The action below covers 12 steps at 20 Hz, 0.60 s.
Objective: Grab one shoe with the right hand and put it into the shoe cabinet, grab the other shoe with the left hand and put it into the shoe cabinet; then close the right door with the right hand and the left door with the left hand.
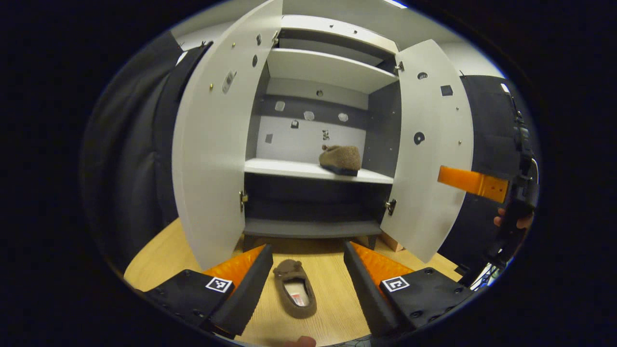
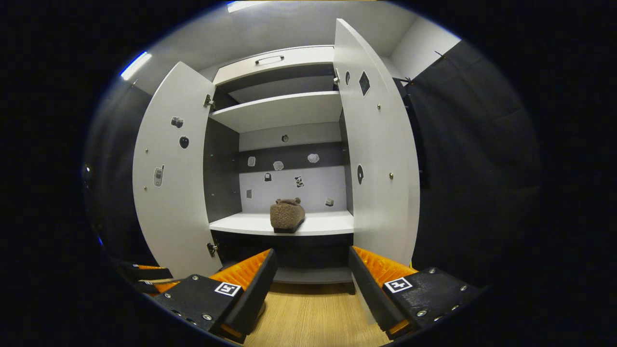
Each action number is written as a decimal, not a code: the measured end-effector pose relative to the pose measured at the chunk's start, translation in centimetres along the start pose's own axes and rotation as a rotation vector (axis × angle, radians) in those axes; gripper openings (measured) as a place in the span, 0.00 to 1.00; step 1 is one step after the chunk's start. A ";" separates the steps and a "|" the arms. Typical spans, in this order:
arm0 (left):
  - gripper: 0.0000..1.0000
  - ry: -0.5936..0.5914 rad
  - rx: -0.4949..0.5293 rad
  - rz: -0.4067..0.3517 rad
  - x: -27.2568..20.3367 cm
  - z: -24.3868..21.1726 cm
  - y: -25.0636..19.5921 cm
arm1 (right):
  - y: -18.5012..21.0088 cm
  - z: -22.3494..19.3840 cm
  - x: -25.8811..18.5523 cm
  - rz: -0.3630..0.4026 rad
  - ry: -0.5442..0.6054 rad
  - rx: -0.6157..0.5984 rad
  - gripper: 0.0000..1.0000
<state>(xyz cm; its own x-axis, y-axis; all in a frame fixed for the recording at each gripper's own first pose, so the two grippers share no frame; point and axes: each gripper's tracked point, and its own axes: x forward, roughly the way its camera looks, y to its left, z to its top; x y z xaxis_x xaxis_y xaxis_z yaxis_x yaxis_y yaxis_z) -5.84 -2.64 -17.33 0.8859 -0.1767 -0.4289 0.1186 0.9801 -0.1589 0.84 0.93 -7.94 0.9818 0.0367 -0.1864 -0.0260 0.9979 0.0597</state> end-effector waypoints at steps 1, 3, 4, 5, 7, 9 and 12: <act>0.97 0.057 0.009 0.006 0.9 -2.1 0.8 | 0.2 0.1 -0.4 0.004 -0.008 -0.006 0.93; 0.98 0.151 0.017 0.014 2.8 -6.0 2.3 | 0.5 -0.1 -0.7 0.016 -0.014 -0.028 0.92; 0.97 0.187 0.019 0.014 3.6 -7.7 2.7 | 0.7 -0.4 -0.7 0.021 -0.010 -0.038 0.92; 0.97 0.217 0.024 0.028 4.6 -9.6 3.3 | 0.9 -0.7 -0.7 0.026 -0.005 -0.040 0.92; 0.97 0.291 0.025 0.055 6.2 -13.5 4.3 | 1.2 -1.2 -0.9 0.036 0.007 -0.032 0.93; 0.98 0.324 0.002 0.080 8.0 -15.5 5.4 | 1.2 -1.6 -0.8 0.040 0.017 -0.019 0.93; 0.98 0.408 -0.071 0.070 10.0 -17.7 6.1 | 0.6 -1.9 -0.2 0.027 0.012 -0.029 0.92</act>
<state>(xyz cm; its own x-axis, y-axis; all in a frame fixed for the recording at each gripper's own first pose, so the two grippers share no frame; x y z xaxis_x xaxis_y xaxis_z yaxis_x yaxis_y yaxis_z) -4.18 0.00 -38.29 0.6387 -0.1453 -0.7556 0.0211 0.9849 -0.1716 0.24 1.62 -9.69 0.9783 0.0642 -0.1969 -0.0581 0.9976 0.0366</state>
